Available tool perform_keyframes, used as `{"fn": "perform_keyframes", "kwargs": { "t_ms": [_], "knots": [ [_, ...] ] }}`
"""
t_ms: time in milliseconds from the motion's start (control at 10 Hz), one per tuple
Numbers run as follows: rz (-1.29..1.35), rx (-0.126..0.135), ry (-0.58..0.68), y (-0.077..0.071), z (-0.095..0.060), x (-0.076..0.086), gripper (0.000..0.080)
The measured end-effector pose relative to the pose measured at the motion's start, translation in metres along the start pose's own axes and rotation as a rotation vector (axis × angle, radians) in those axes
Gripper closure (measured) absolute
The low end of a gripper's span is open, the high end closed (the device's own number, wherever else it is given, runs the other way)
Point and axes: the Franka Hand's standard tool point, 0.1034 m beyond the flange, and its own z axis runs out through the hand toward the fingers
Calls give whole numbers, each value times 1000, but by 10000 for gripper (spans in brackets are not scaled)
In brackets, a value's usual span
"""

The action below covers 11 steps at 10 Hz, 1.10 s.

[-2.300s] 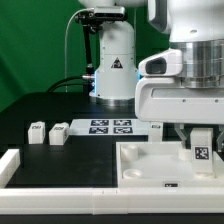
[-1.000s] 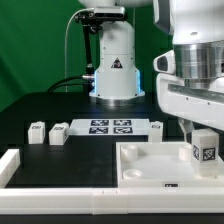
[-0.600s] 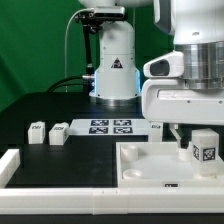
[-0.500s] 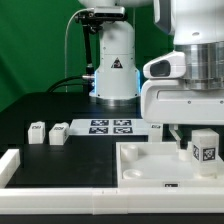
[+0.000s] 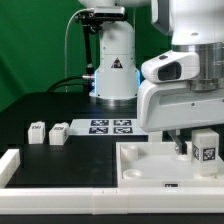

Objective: Assemble one leg

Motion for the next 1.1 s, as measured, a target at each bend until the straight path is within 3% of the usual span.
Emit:
{"fn": "perform_keyframes", "kwargs": {
  "t_ms": [100, 200, 300, 500, 800, 1100],
  "knots": [
    [0, 0, 0, 0, 0, 0, 393],
    [8, 0, 0, 0, 0, 0, 393],
    [35, 0, 0, 0, 0, 0, 511],
    [120, 3, 5, -1, 0, 0, 511],
    [589, 0, 36, -3, 1, 1, 511],
    [984, 14, 33, -3, 1, 1, 509]
  ]
}}
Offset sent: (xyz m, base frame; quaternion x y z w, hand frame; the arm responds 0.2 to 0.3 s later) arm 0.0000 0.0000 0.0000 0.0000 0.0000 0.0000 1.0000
